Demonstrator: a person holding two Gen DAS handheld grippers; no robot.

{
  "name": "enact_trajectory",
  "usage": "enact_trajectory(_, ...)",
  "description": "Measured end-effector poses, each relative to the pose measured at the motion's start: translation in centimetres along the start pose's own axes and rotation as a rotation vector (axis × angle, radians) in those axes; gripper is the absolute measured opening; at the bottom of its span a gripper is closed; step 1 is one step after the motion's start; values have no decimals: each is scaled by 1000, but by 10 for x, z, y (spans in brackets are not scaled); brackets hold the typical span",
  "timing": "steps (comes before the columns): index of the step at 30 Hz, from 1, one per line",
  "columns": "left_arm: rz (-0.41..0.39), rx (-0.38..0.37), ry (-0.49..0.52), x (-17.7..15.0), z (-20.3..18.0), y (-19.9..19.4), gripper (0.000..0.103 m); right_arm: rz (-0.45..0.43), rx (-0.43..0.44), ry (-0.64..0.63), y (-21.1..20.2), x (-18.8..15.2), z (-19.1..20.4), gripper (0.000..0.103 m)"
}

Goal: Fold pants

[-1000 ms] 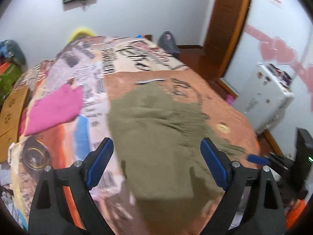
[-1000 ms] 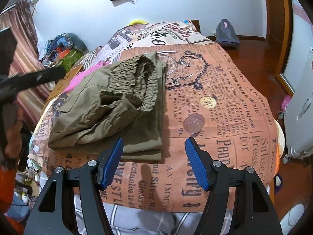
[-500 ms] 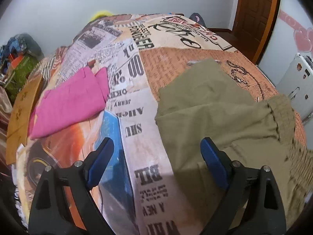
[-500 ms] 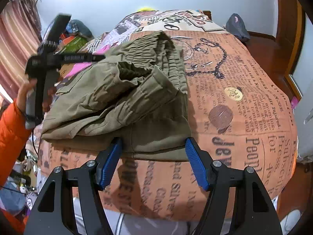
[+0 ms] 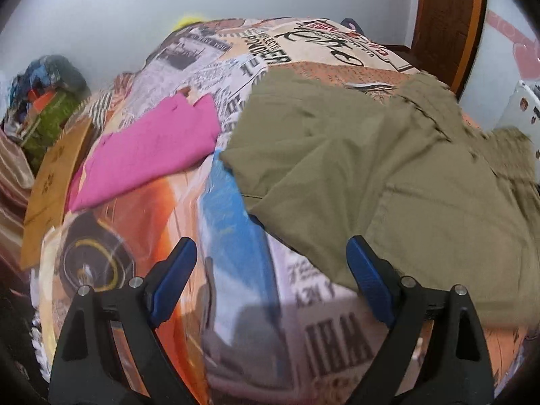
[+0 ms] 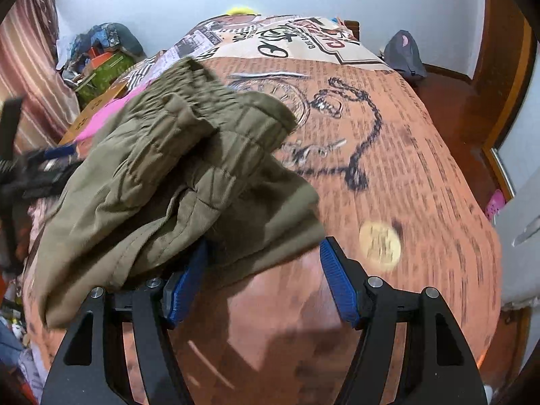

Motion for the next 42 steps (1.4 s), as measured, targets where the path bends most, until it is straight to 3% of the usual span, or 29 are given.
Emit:
enact_trajectory(9, 10, -44, -116, -10, 10, -6, 92, 23, -1, -69, 46, 63, -2, 64)
enact_trajectory(14, -2, -50, -123, -11, 12, -12, 89, 8, -16, -113, 57, 87, 4, 61)
enact_trajectory(16, -5, -63, -121, -10, 16, -20, 84, 0, -28, -122, 53, 87, 2, 61)
enact_trajectory(20, -79, -19, -126, 1, 31, -44, 83, -36, -57, -122, 34, 85, -5, 61)
enact_trajectory(23, -104, -49, -156, 16, 44, -51, 83, -79, -60, -96, 11, 85, -7, 61)
enact_trajectory(30, -88, -58, -77, 50, 33, -18, 83, -162, 23, -72, -27, 94, 17, 61)
enact_trajectory(34, -55, -26, -17, 54, 23, 11, 83, -139, 26, -141, -2, 97, 47, 61)
enact_trajectory(36, -42, -44, -26, 52, 27, 21, 83, -113, 30, -161, 15, 97, 56, 60)
enact_trajectory(38, -37, -68, -39, 52, 34, 27, 83, -64, 32, -174, 38, 96, 62, 42)
enact_trajectory(42, -51, -65, -35, 51, 47, 25, 83, -52, 54, -162, 49, 96, 51, 37)
Point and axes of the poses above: each gripper's, at about its wrist camera, not at the fingertips, and y roughly the way its jaws point, z to its left, x to its top, the point moved 1 cm from there along y, roughly the way its jaws point, and after that the axes turned 4 degrees about -x, right-handed, at the moved point
